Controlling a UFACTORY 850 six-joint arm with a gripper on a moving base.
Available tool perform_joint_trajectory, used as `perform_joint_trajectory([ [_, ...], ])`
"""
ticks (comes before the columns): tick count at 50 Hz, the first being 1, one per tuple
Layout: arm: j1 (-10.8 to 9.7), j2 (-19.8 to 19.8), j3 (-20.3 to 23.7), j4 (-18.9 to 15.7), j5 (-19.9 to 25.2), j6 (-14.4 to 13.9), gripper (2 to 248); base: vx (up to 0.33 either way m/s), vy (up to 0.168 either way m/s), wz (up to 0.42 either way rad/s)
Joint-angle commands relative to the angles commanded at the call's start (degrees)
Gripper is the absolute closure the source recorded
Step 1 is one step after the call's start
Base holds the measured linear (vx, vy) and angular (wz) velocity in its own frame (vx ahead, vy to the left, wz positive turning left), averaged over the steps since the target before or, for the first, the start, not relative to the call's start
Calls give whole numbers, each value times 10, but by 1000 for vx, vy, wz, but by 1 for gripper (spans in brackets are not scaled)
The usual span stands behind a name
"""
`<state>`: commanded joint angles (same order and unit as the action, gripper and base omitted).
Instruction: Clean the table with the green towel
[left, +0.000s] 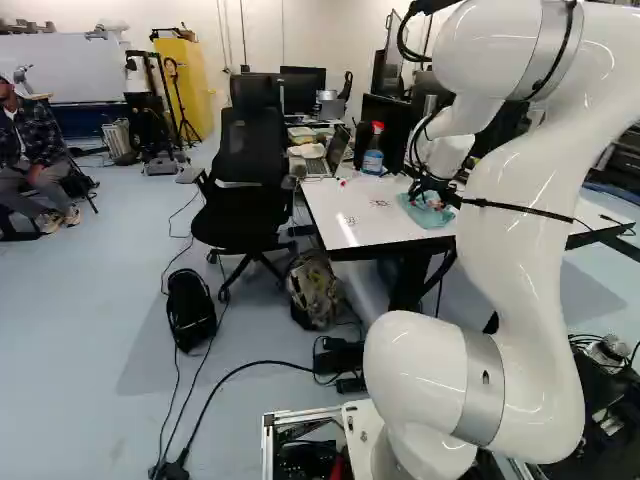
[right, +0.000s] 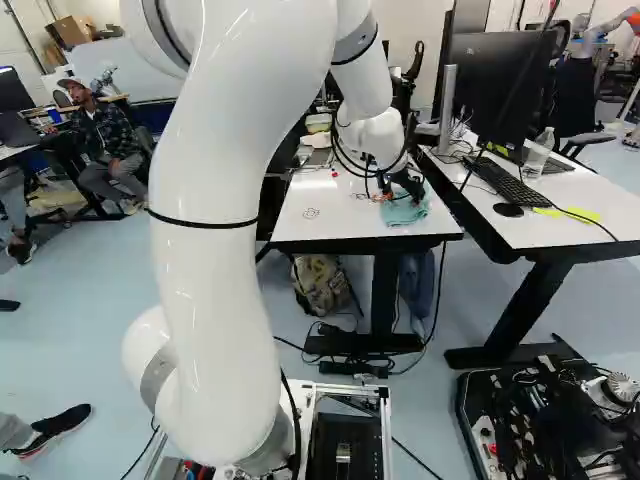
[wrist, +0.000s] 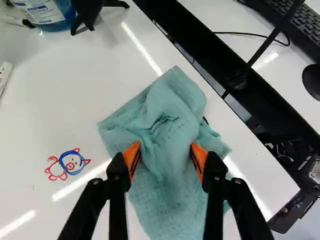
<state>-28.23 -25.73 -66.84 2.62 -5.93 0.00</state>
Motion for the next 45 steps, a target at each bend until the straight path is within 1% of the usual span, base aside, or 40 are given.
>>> perform_joint_trajectory([
  [1, 0, 0, 0, 0, 0, 0, 95, 0, 0, 0],
  [2, 0, 0, 0, 0, 0, 0, 128, 0, 0, 0],
  [7, 0, 0, 0, 0, 0, 0, 128, 0, 0, 0],
  [8, 0, 0, 0, 0, 0, 0, 166, 0, 0, 0],
  [12, 0, 0, 0, 0, 0, 0, 166, 0, 0, 0],
  [13, 0, 0, 0, 0, 0, 0, 198, 0, 0, 0],
  [17, 0, 0, 0, 0, 0, 0, 198, 0, 0, 0],
  [18, 0, 0, 0, 0, 0, 0, 213, 0, 0, 0],
  [27, 0, 5, 1, 0, 0, 0, 214, 0, 0, 0],
  [45, 1, 31, 8, 0, 0, 0, 214, 0, 0, 0],
])
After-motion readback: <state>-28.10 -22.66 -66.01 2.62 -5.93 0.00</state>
